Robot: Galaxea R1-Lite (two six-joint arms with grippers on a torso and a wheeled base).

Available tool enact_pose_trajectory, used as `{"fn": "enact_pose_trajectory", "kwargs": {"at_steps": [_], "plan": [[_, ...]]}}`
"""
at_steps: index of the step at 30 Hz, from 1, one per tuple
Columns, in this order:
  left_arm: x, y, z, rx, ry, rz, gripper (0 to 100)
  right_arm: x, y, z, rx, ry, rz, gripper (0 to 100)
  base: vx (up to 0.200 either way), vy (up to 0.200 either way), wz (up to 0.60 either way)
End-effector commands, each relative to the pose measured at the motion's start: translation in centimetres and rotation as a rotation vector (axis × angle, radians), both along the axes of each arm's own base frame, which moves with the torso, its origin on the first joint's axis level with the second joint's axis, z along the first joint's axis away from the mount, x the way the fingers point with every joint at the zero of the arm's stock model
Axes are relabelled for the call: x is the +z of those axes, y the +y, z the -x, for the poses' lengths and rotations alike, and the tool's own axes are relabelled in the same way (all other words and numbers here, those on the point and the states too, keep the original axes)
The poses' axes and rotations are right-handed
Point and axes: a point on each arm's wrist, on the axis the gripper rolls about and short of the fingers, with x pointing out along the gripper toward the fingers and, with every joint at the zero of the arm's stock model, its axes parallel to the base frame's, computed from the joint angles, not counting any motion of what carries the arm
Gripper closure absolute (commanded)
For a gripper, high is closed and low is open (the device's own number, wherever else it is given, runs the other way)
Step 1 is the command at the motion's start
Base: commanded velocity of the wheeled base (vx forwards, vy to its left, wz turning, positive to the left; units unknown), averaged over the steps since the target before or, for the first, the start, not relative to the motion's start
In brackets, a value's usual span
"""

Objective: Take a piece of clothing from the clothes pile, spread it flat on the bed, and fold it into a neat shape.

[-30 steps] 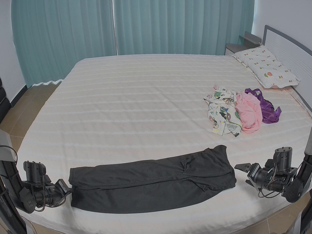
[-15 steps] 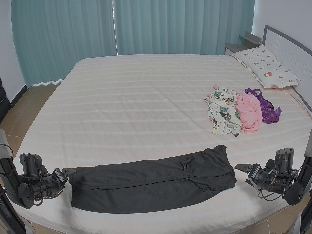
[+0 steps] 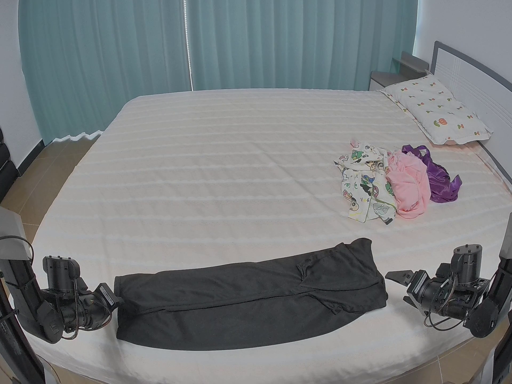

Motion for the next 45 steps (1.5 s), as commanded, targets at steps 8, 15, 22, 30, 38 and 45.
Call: {"fn": "enact_pose_trajectory", "kwargs": {"at_steps": [8, 15, 22, 30, 38, 45], "plan": [[-0.8, 1.1, 0.6, 0.028, 0.043, -0.021, 100, -0.1, 0.1, 0.2, 0.009, 0.008, 0.001, 0, 0.0, 0.0, 0.0], [-1.6, 1.5, 0.6, 0.04, 0.082, -0.014, 100, -0.1, 0.3, 0.3, 0.014, 0.011, 0.001, 0, 0.0, 0.0, 0.0], [-2.4, 1.5, 0.3, 0.033, 0.107, -0.01, 100, -0.1, 0.3, 0.3, 0.014, 0.011, 0.001, 0, 0.0, 0.0, 0.0], [-1.2, 2.2, 0.2, 0.07, 0.035, -0.006, 0, -0.2, 0.3, 0.3, 0.014, 0.013, 0.001, 0, 0.0, 0.0, 0.0], [2.4, 3.9, 0.1, 0.023, -0.166, 0.061, 0, -0.6, 0.2, 0.2, 0.011, 0.031, 0.004, 0, 0.0, 0.0, 0.0], [0.7, 3.1, -0.8, -0.171, -0.142, -0.079, 0, -0.6, 0.2, 0.3, 0.011, 0.032, 0.005, 0, 0.0, 0.0, 0.0]]}}
